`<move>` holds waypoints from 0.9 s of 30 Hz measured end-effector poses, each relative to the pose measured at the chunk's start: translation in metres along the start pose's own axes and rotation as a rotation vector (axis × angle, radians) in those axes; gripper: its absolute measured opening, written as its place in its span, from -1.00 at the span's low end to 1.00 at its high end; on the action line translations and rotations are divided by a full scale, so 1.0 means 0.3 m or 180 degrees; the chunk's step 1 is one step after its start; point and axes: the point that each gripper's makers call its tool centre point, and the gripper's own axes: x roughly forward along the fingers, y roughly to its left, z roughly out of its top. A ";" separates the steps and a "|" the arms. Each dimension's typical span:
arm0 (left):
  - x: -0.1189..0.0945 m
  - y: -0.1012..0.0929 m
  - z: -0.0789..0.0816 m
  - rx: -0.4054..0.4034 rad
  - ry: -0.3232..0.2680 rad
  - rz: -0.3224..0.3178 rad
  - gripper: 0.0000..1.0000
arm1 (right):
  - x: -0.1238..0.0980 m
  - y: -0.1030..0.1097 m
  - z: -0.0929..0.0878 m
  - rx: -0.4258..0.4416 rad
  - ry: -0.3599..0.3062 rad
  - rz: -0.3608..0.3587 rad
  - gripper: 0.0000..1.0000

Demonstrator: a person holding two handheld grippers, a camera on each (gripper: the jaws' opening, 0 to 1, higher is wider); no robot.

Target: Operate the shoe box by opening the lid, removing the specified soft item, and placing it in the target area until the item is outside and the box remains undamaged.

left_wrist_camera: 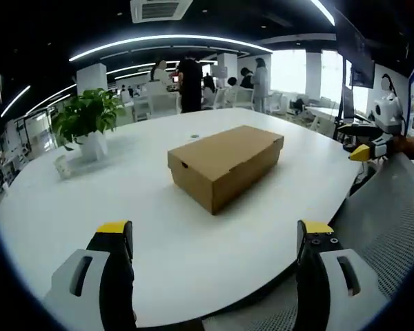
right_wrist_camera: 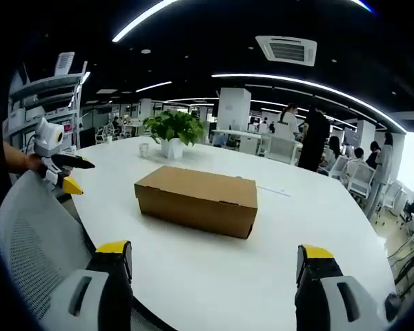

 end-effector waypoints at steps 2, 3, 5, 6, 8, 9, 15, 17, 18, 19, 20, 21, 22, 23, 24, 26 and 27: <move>0.000 0.000 0.001 -0.0002 -0.0001 0.0000 0.96 | 0.000 -0.001 0.000 -0.0001 -0.0003 -0.0005 0.99; 0.000 -0.001 0.000 -0.0003 0.0001 -0.0007 0.96 | 0.000 -0.001 -0.001 0.0004 -0.0001 -0.0005 0.99; 0.001 -0.003 0.002 -0.0013 -0.0006 -0.0020 0.96 | 0.000 -0.002 -0.001 0.0009 -0.0002 -0.0009 0.99; 0.001 -0.003 0.003 -0.0013 -0.0010 -0.0019 0.96 | 0.000 -0.002 -0.001 0.0012 -0.0003 -0.0009 0.99; 0.000 -0.002 0.003 -0.0013 -0.0011 -0.0014 0.96 | -0.001 -0.001 -0.001 0.0018 -0.0004 -0.0007 0.99; 0.000 -0.002 0.003 -0.0015 -0.0010 -0.0015 0.97 | 0.000 0.000 -0.002 0.0023 0.0000 0.0001 0.99; -0.001 0.001 0.001 -0.0020 -0.0009 -0.0001 0.97 | 0.001 0.004 -0.006 0.0048 0.0018 0.0022 0.99; -0.001 0.000 0.003 -0.0033 -0.0019 -0.0010 0.97 | 0.001 0.003 -0.006 0.0049 0.0013 0.0019 0.99; -0.001 0.000 0.004 -0.0036 -0.0026 -0.0014 0.98 | 0.001 0.003 -0.005 0.0050 0.0011 0.0017 0.99; -0.001 0.000 0.003 -0.0035 -0.0022 -0.0012 0.98 | 0.001 0.002 -0.006 0.0047 0.0014 0.0012 0.99; -0.001 0.000 0.002 -0.0033 -0.0017 -0.0011 0.98 | 0.001 0.002 -0.006 0.0047 0.0014 0.0010 0.99; -0.001 0.000 0.001 -0.0033 -0.0016 -0.0014 0.98 | 0.001 0.001 -0.005 0.0049 0.0009 0.0006 0.99; -0.001 -0.001 0.001 -0.0032 -0.0017 -0.0015 0.98 | 0.001 0.000 -0.005 0.0048 0.0008 0.0002 0.99; -0.001 0.000 0.001 -0.0028 -0.0017 -0.0014 0.98 | 0.000 -0.001 -0.005 0.0050 0.0006 -0.0005 0.99; -0.001 -0.001 0.001 -0.0026 -0.0016 -0.0016 0.98 | 0.000 -0.002 -0.004 0.0055 0.0002 -0.0007 0.99; -0.001 -0.004 0.000 -0.0023 -0.0011 -0.0025 0.98 | -0.001 -0.004 -0.004 0.0054 0.0001 -0.0016 0.99; -0.001 -0.006 0.001 -0.0031 -0.0020 -0.0036 0.98 | -0.001 -0.005 -0.004 0.0055 -0.0001 -0.0019 0.99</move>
